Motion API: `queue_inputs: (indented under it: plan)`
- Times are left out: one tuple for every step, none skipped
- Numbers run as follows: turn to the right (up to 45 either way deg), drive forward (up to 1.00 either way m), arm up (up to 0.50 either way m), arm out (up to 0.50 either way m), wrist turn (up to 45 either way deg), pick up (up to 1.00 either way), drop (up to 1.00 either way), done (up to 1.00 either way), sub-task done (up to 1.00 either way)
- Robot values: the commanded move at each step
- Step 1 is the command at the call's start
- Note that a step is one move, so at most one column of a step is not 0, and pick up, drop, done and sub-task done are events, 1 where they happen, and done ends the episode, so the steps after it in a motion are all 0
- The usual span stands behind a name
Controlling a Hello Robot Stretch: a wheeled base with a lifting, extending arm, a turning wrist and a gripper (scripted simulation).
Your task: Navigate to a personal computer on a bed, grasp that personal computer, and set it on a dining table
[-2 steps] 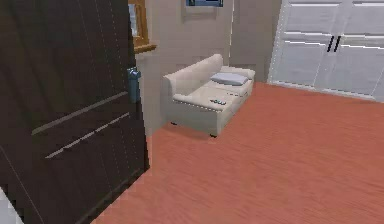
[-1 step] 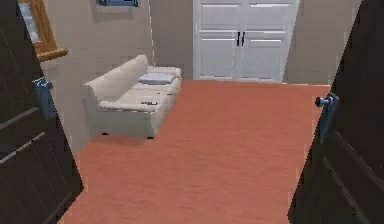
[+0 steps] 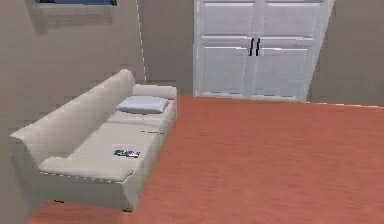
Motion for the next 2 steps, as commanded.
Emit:
queue_inputs:
  plan:
    - [6.0, 0.0, 0.0, 0.0, 0.0, 0.0, 0.0, 0.0, 0.0]
    - [0.0, 0.45, 0.0, 0.0, 0.0, 0.0, 0.0, 0.0, 0.0]
